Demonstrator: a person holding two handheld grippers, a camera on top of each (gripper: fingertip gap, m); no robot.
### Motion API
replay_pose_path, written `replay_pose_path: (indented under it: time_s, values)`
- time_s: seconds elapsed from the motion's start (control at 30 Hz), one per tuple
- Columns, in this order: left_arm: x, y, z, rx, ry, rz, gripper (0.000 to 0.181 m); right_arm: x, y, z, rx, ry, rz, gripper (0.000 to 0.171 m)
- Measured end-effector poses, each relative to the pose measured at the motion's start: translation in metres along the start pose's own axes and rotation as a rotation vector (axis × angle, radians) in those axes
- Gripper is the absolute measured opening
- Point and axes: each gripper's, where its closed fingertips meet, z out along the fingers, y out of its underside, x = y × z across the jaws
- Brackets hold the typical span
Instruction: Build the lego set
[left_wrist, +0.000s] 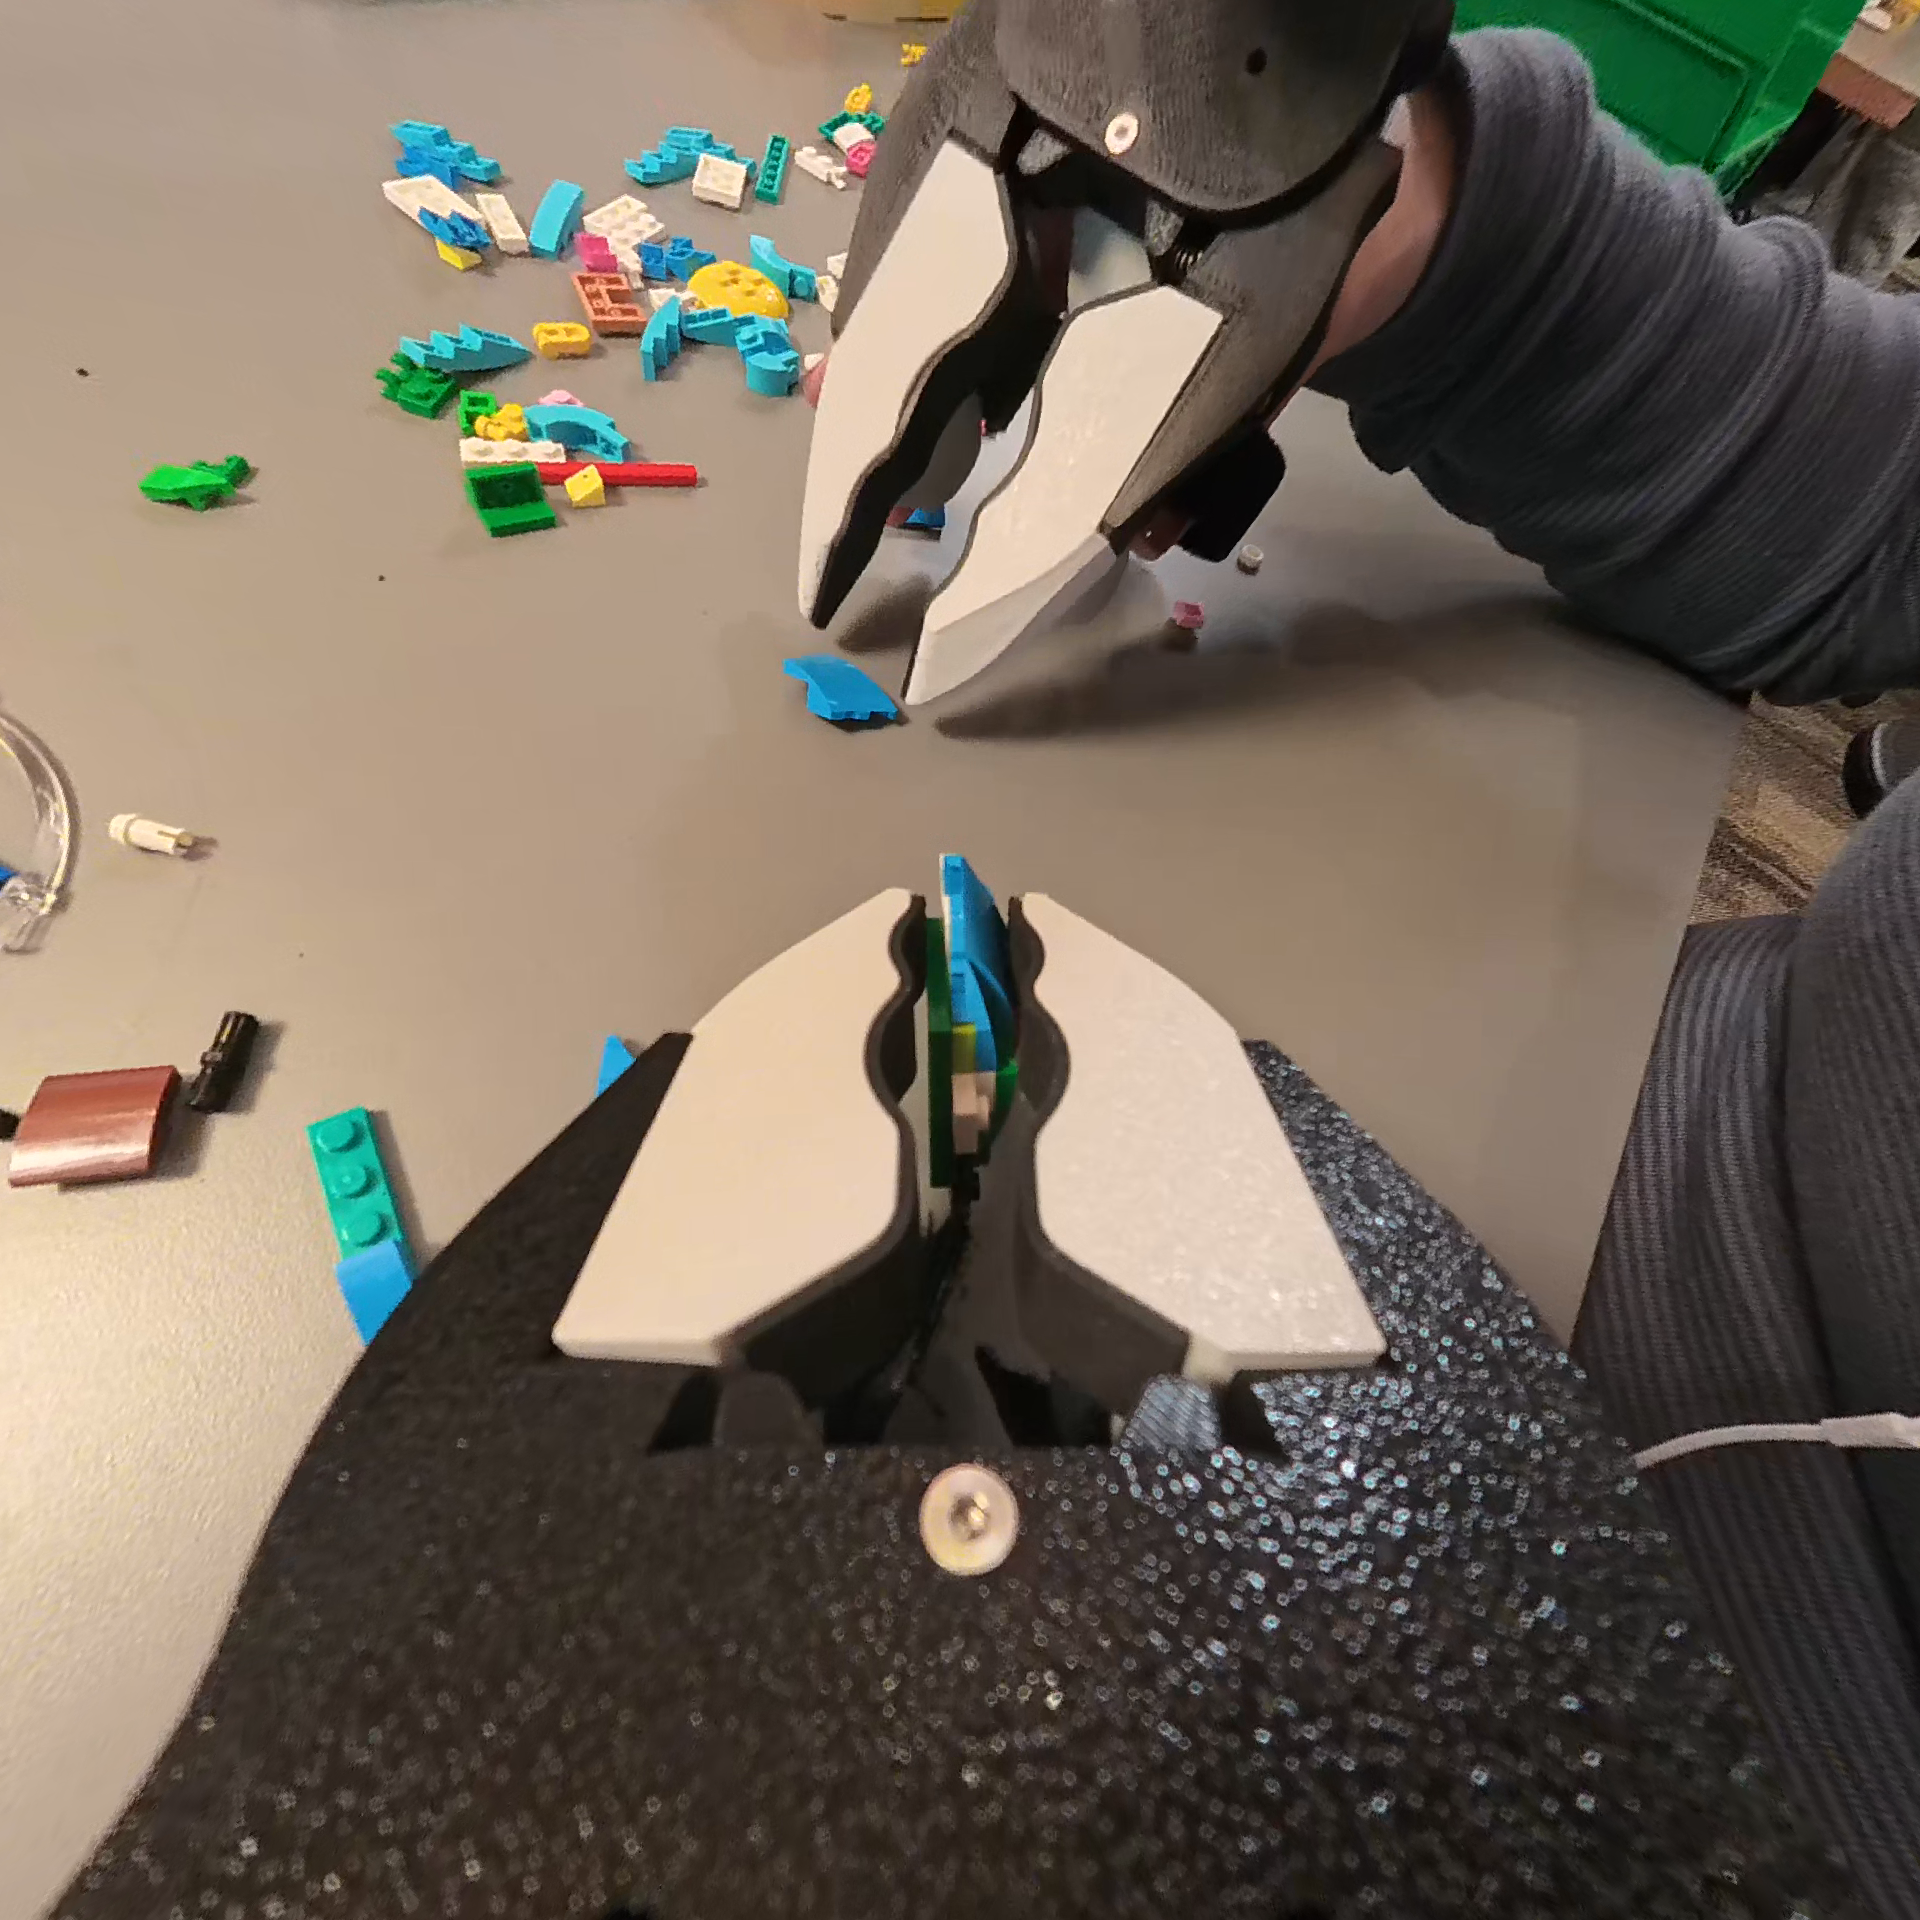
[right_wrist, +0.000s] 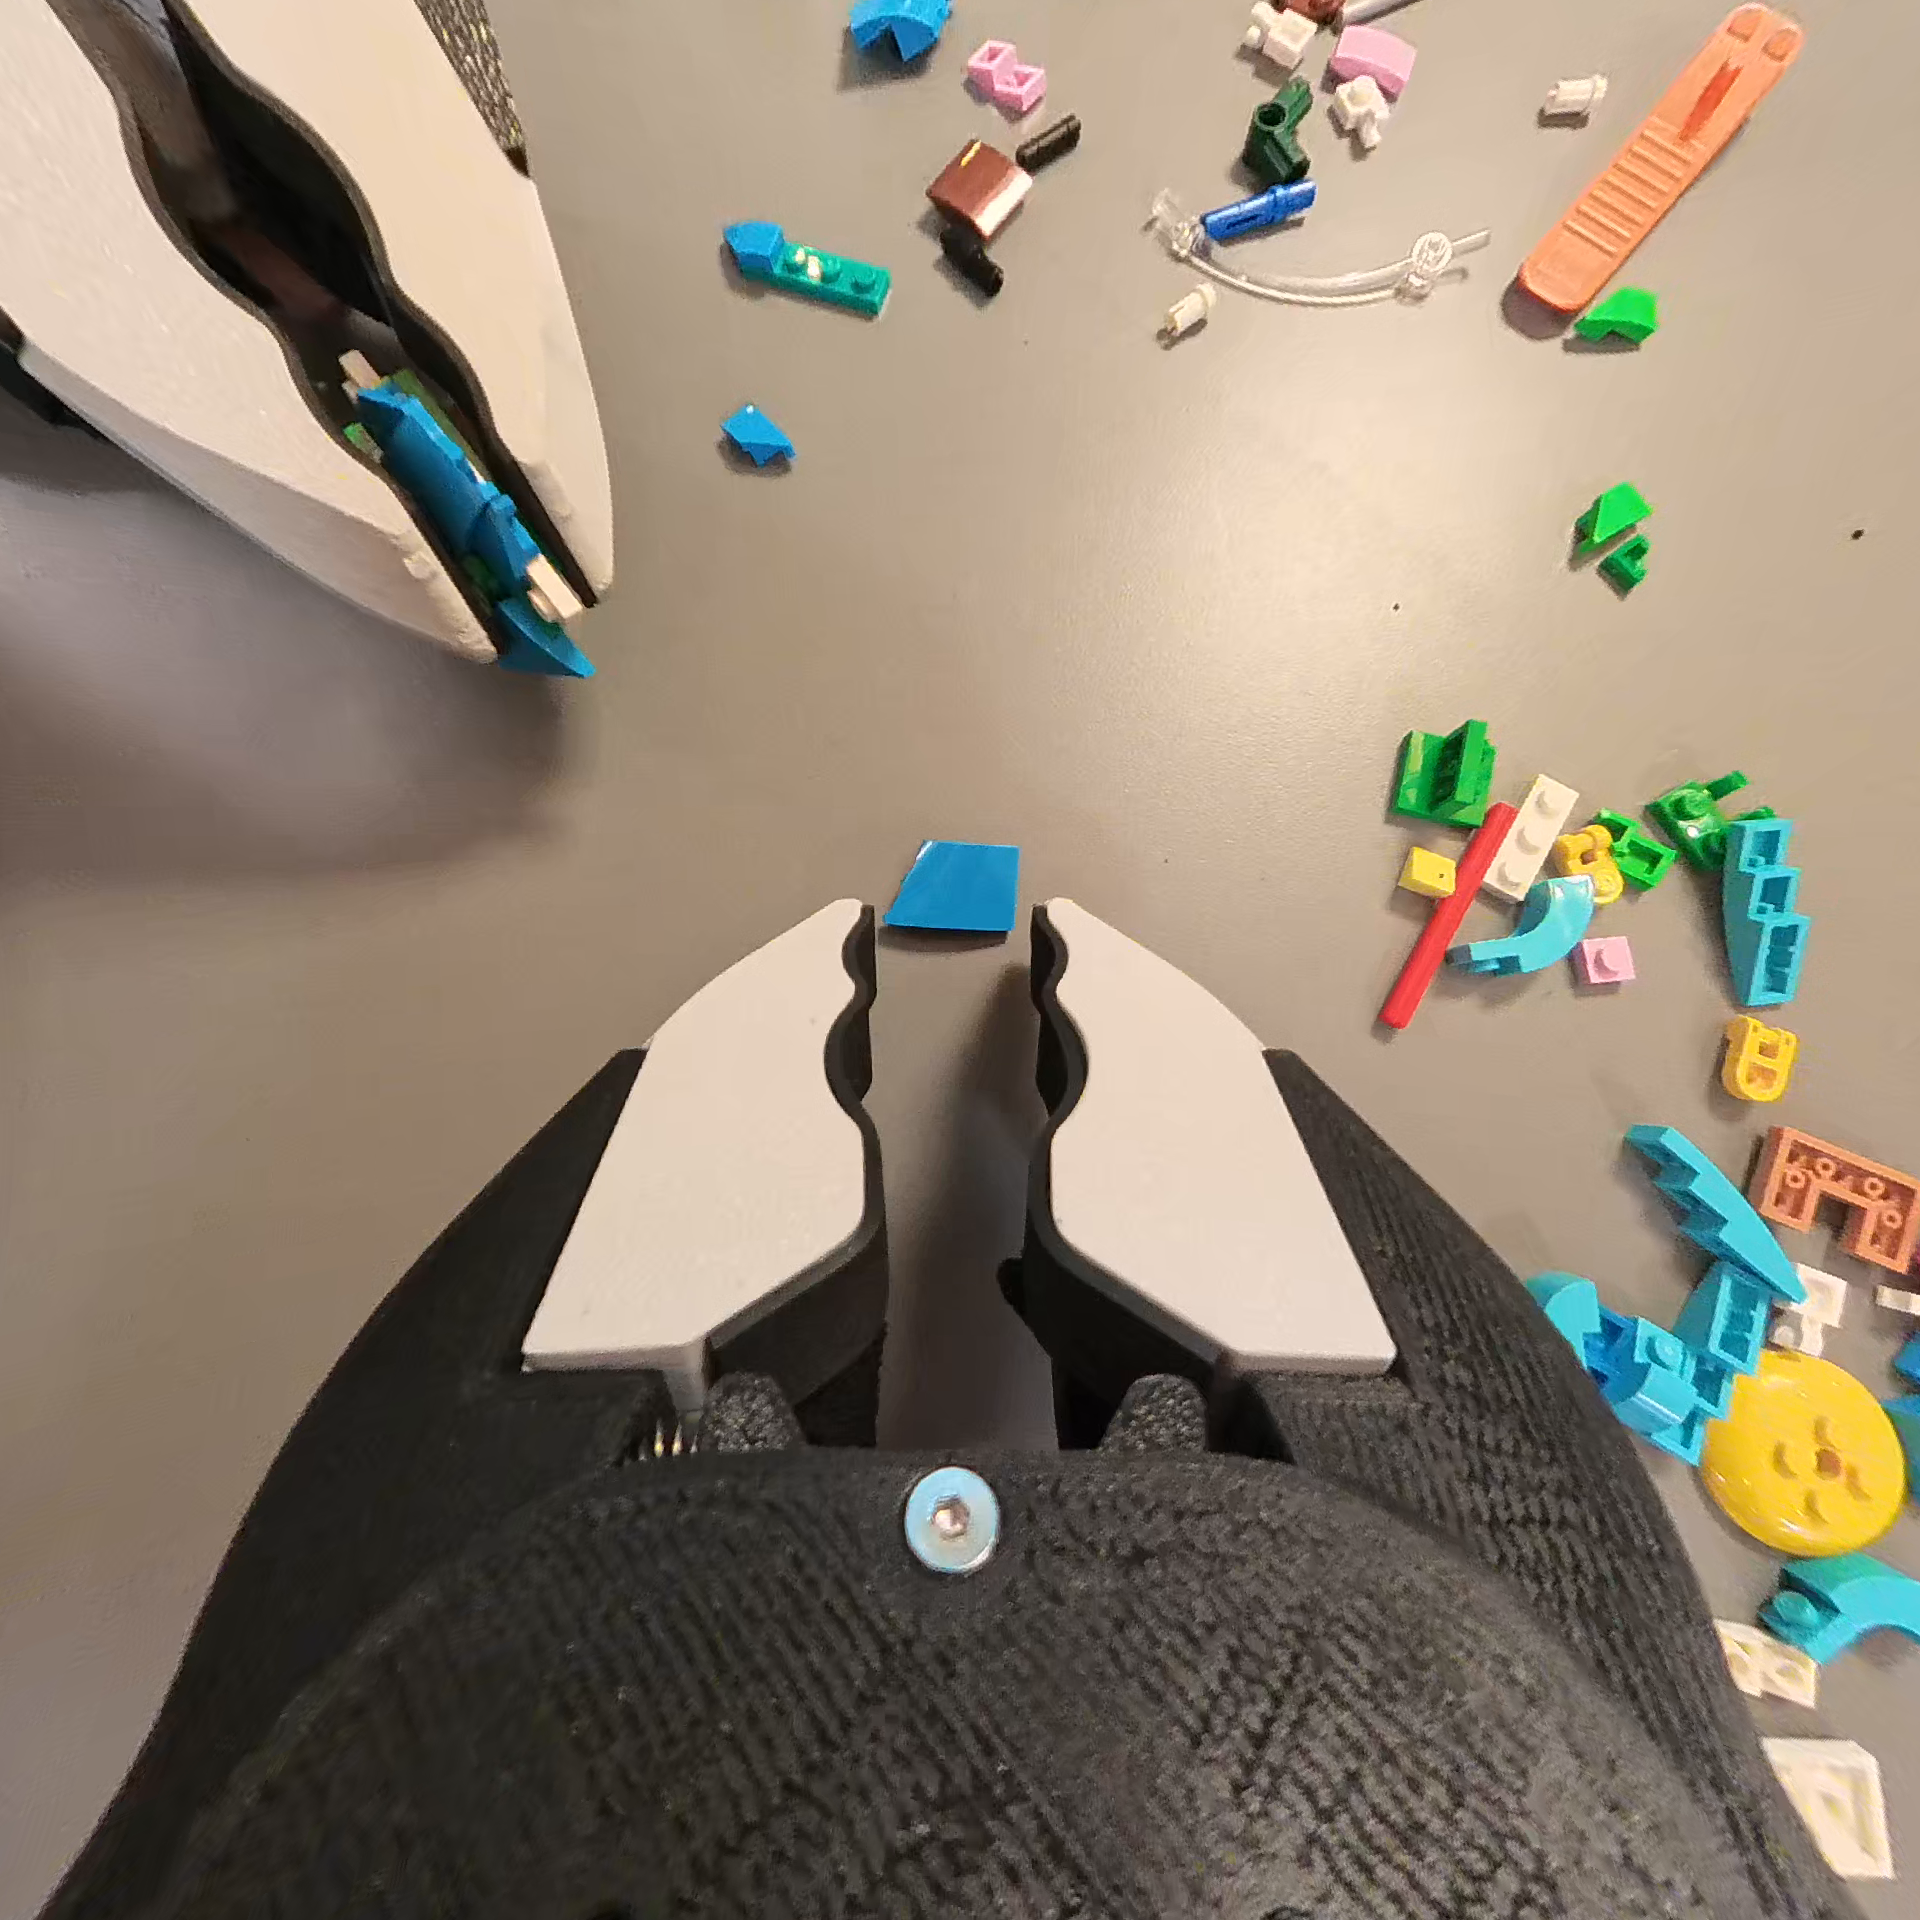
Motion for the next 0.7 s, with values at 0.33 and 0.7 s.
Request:
replay_pose_path:
  time_s: [0.33, 0.7]
  values:
    - [-0.0004, 0.0000, 0.0001, 0.000, 0.008, -0.016, 0.014, 0.0002, 0.0021, 0.0031, -0.004, -0.001, -0.008, 0.027]
    - [-0.0004, 0.0001, 0.0000, 0.000, 0.022, -0.033, 0.014, -0.0004, 0.0043, 0.0057, -0.011, -0.004, -0.020, 0.027]
